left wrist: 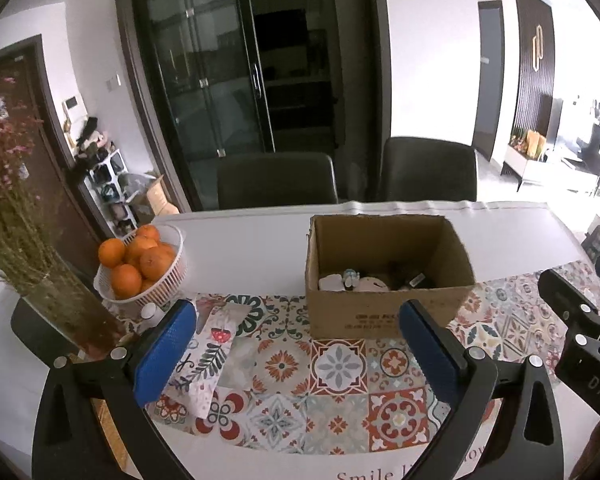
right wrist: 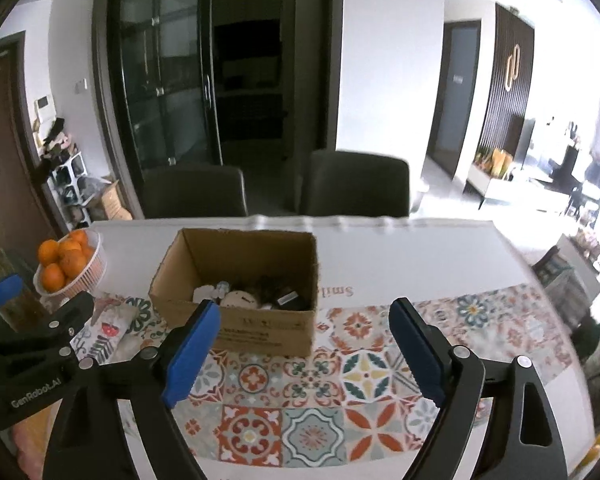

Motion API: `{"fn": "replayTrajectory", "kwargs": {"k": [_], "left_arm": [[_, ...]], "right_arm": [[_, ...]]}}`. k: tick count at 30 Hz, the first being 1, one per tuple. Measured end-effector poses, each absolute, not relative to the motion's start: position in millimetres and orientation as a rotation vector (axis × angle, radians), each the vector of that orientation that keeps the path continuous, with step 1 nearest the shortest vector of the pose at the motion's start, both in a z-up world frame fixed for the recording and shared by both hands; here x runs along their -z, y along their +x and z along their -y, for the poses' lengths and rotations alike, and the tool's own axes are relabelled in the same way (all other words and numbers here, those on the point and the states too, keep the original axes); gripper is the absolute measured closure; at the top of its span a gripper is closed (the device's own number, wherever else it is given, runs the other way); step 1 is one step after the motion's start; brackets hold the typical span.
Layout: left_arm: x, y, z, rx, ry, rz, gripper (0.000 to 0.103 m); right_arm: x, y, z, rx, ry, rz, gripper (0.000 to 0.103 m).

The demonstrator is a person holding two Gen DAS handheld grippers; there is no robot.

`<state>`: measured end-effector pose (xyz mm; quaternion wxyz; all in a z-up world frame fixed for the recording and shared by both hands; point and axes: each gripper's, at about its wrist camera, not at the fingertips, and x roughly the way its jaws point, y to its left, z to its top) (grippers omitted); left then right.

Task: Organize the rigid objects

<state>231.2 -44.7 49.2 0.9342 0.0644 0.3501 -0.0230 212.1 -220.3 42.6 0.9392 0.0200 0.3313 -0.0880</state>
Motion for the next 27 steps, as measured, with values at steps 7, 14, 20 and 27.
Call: {"fn": "replayTrajectory", "kwargs": {"k": [7, 14, 20, 27], "left_arm": [[-66.7, 182.6, 37.8, 0.058, 0.101, -0.659, 0.000], [-79.2, 152.1, 34.7, 0.034, 0.127, -0.590, 0.000], [-87.9, 128.2, 29.1, 0.015, 0.136, -0.531, 0.000], [-97.0, 111.3, 23.1, 0.017, 0.121, -0.507, 0.000]], "right_arm": [[-65.1, 166.1, 217.5, 0.188, 0.027, -0.589, 0.013], [-79.6, 130.9, 210.9, 0.206, -0.001, -0.529, 0.011], [-89.0, 109.7, 206.2, 0.208, -0.017, -0.500, 0.010], [-95.7, 96.0, 207.1, 0.178, 0.016, -0.460, 0.010]]}}
